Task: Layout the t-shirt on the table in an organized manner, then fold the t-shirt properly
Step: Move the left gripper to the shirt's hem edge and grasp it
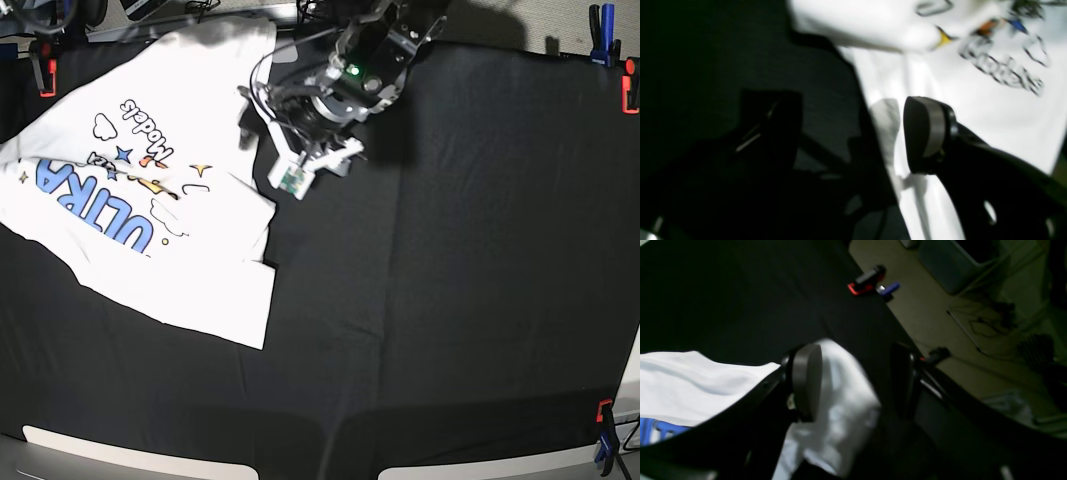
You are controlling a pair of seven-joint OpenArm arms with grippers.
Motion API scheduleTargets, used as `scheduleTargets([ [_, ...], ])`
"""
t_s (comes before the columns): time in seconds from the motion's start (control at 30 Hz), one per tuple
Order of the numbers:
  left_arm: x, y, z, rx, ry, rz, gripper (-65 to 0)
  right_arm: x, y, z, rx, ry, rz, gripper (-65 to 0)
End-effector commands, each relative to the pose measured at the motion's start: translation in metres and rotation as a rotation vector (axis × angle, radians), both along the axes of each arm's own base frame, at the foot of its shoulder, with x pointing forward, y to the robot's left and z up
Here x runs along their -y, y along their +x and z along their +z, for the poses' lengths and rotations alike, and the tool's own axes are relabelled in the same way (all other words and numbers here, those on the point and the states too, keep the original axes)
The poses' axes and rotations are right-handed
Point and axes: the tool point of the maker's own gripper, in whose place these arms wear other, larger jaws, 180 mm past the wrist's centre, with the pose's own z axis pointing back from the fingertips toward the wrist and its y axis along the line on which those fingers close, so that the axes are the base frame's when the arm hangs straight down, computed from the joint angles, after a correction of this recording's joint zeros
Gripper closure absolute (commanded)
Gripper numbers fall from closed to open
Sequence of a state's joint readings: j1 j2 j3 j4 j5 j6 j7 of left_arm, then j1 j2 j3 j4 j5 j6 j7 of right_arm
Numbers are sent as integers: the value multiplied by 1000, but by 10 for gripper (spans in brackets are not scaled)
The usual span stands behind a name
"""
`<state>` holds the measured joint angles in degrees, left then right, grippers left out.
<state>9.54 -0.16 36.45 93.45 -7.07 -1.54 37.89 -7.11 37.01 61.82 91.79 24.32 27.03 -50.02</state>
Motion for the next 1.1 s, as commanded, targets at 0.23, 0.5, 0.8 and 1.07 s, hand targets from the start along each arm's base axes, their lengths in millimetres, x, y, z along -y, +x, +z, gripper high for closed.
scheduleTargets([
  [0.23, 26, -16, 20, -63, -142, -87, -446, 4, 5, 26, 44, -56, 10, -319],
  [0.5, 29, -27, -8, -134, -142, -97, -446, 4, 4, 25, 37, -52, 8, -319],
  [0.8, 46, -25, 2, -196, -254, -162, -445, 4, 4, 24, 30, -49, 7, -319],
  [1.07, 44, -24, -2, -175, -215, -172, -131, 4, 4, 24, 31, -49, 7, -319],
])
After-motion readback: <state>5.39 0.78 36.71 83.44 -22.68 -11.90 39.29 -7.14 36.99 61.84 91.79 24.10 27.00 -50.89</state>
